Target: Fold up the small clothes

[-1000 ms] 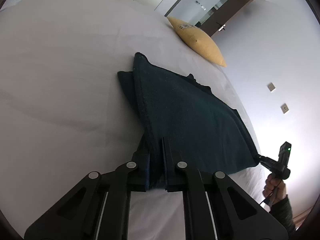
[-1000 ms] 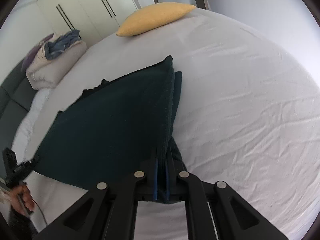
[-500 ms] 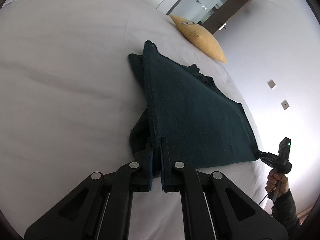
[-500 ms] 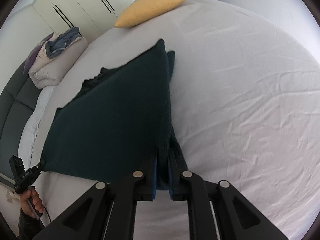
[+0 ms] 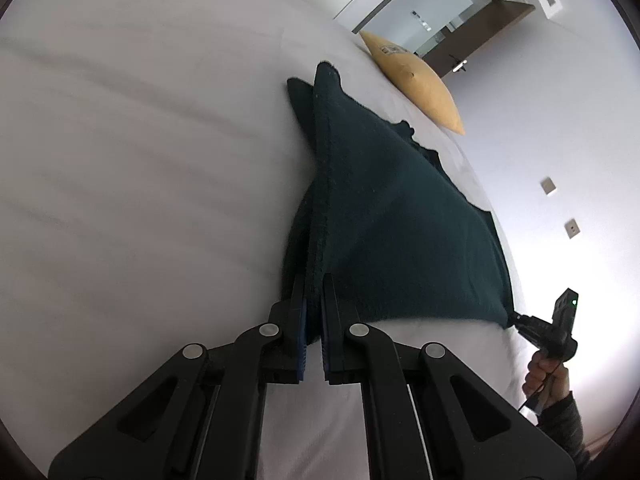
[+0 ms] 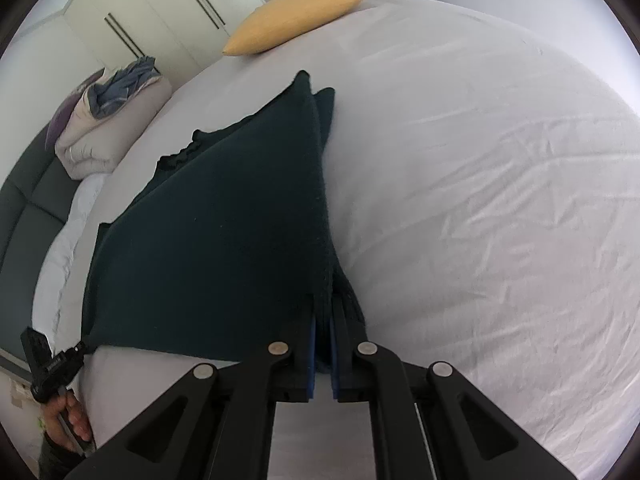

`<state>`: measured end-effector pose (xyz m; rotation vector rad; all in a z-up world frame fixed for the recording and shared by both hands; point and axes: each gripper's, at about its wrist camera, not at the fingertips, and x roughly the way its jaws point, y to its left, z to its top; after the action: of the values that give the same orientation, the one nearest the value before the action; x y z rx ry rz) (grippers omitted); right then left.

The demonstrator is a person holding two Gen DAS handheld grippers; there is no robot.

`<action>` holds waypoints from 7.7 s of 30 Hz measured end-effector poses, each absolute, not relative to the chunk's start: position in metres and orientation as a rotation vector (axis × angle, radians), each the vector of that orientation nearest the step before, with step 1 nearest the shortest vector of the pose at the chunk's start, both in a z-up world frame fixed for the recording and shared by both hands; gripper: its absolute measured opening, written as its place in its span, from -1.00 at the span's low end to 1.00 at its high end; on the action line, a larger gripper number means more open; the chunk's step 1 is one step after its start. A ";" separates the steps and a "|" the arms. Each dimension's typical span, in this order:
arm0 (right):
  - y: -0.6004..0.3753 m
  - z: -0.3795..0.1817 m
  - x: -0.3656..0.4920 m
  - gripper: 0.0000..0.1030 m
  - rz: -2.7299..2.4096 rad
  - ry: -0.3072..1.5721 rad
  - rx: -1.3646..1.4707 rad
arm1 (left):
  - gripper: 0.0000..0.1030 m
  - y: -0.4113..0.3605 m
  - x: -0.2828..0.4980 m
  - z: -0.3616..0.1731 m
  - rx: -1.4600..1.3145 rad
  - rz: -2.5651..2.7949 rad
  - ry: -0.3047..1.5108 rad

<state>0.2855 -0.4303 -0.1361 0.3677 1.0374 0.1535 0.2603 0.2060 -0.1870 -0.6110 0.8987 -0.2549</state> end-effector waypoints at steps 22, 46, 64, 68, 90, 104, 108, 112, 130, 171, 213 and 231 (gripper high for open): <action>-0.445 -0.144 0.267 -0.91 0.138 1.024 0.524 | -0.89 0.201 0.276 -0.187 -0.568 -0.245 0.974; -0.310 -0.118 0.323 -0.37 0.503 0.990 0.667 | -0.86 0.103 0.359 -0.136 -0.308 -0.302 0.934; -0.452 -0.152 0.288 -1.00 0.080 0.833 0.855 | -0.87 0.082 0.328 -0.178 -0.104 -0.246 0.947; -0.468 -0.124 0.264 -0.85 -0.107 0.758 0.834 | -0.87 0.081 0.327 -0.179 -0.098 -0.243 0.942; -0.249 -0.176 0.323 -1.00 0.508 0.988 0.694 | -0.87 0.081 0.326 -0.174 -0.101 -0.234 0.928; -0.265 -0.176 0.306 -1.00 0.547 0.898 0.690 | -0.87 0.038 0.336 -0.163 -0.108 -0.285 0.893; -0.264 -0.176 0.308 -1.00 0.549 0.896 0.689 | -0.87 0.047 0.333 -0.167 -0.082 -0.285 0.920; -0.263 -0.176 0.308 -1.00 0.549 0.896 0.687 | -0.87 0.087 0.330 -0.174 -0.197 -0.315 0.937; -0.242 -0.108 0.311 -0.28 0.593 0.793 0.595 | -0.88 0.154 0.299 -0.195 -0.424 -0.295 0.890; -0.331 -0.154 0.415 -0.66 0.417 0.892 0.639 | -0.88 0.157 0.296 -0.200 -0.459 -0.316 0.872; -0.312 -0.129 0.312 0.22 0.470 0.795 0.629 | 0.59 0.227 0.359 -0.182 -0.871 -0.418 1.135; -0.174 -0.145 0.410 -0.01 0.562 1.170 0.493 | -0.73 0.222 0.345 -0.196 -1.046 -0.435 1.085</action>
<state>0.4102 -0.1742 -0.1447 0.4933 1.1703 0.5618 0.3449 0.2221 -0.1965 -1.0464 1.0852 -0.4351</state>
